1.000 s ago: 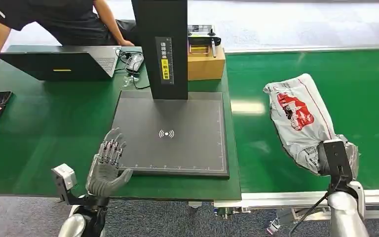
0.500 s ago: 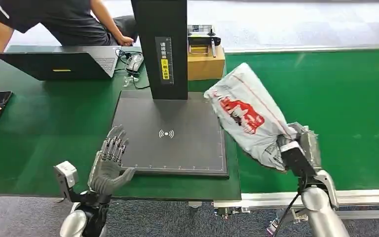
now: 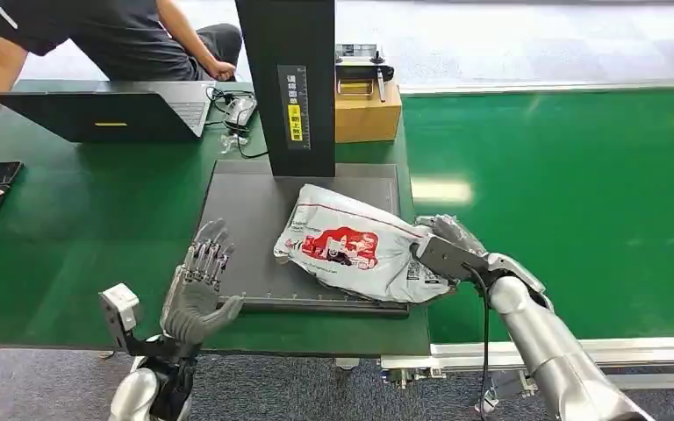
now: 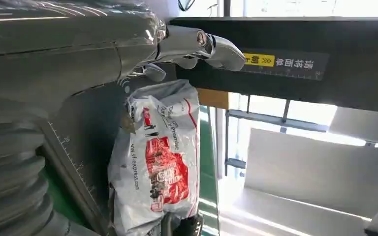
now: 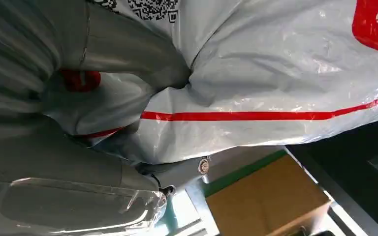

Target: Moved the parcel from conveyor to table for the left to box.

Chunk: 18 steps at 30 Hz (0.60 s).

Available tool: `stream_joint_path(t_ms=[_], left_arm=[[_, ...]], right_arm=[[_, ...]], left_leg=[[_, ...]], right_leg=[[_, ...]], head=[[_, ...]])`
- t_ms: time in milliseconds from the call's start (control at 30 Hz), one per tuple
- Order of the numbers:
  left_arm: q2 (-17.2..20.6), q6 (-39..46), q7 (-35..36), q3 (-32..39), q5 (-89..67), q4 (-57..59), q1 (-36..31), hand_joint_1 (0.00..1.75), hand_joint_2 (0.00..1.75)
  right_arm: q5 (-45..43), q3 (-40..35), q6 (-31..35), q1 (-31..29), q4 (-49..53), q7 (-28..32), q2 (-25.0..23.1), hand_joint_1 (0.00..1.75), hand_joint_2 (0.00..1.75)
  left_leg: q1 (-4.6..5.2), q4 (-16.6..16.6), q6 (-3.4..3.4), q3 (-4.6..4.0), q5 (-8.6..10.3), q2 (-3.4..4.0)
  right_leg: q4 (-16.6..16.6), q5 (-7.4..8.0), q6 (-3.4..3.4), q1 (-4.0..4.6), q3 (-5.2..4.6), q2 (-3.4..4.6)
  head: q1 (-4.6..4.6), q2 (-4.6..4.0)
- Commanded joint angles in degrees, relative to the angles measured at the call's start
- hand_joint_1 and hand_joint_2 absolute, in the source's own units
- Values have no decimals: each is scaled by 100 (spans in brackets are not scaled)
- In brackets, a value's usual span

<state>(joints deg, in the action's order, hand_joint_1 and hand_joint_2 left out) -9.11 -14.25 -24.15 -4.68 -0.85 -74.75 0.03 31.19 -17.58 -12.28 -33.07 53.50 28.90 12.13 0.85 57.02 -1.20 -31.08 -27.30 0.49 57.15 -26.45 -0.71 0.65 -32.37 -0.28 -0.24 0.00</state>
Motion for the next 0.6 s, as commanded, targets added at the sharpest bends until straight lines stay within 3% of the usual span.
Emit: stream_joint_path(t_ms=[33, 200, 300, 433, 600], left_arm=[[111, -21, 1, -77, 0, 467, -195, 0, 175], [105, 28, -35, -140, 24, 421, -189, 0, 175], [67, 85, -4, -148, 41, 202, -81, 0, 175], [95, 67, 2, -277, 44, 246, -122, 0, 175], [-32, 74, 63, -264, 60, 315, -198, 0, 175]], right_arm=[[10, -572, -12, -697, -1253, 39, -1, 175, 175], [129, -866, 301, -1053, -1688, -26, -74, 175, 175], [723, -1096, 1300, -1531, -2189, -704, -290, 175, 175], [1006, -934, 1905, -1780, -2632, -939, -564, 175, 175], [904, -416, 3030, -1756, -2698, -487, -778, 175, 175]], left_leg=[[0, -11, 18, 9, 5, 1], [1, -7, 15, 3, 4, 3], [2, -6, 18, 0, 6, 16], [1, -1, 11, -6, 5, 16], [1, -6, 18, 0, 9, 8]], right_leg=[[-8, 5, 11, -3, 6, 8], [-2, 5, 9, -4, -2, 10], [-1, 11, 12, -6, -8, 24], [3, 11, 9, -3, -11, 21], [-1, 11, 10, -4, -5, 14]], head=[[2, 0], [4, 0], [2, 0], [7, 0], [2, 0]])
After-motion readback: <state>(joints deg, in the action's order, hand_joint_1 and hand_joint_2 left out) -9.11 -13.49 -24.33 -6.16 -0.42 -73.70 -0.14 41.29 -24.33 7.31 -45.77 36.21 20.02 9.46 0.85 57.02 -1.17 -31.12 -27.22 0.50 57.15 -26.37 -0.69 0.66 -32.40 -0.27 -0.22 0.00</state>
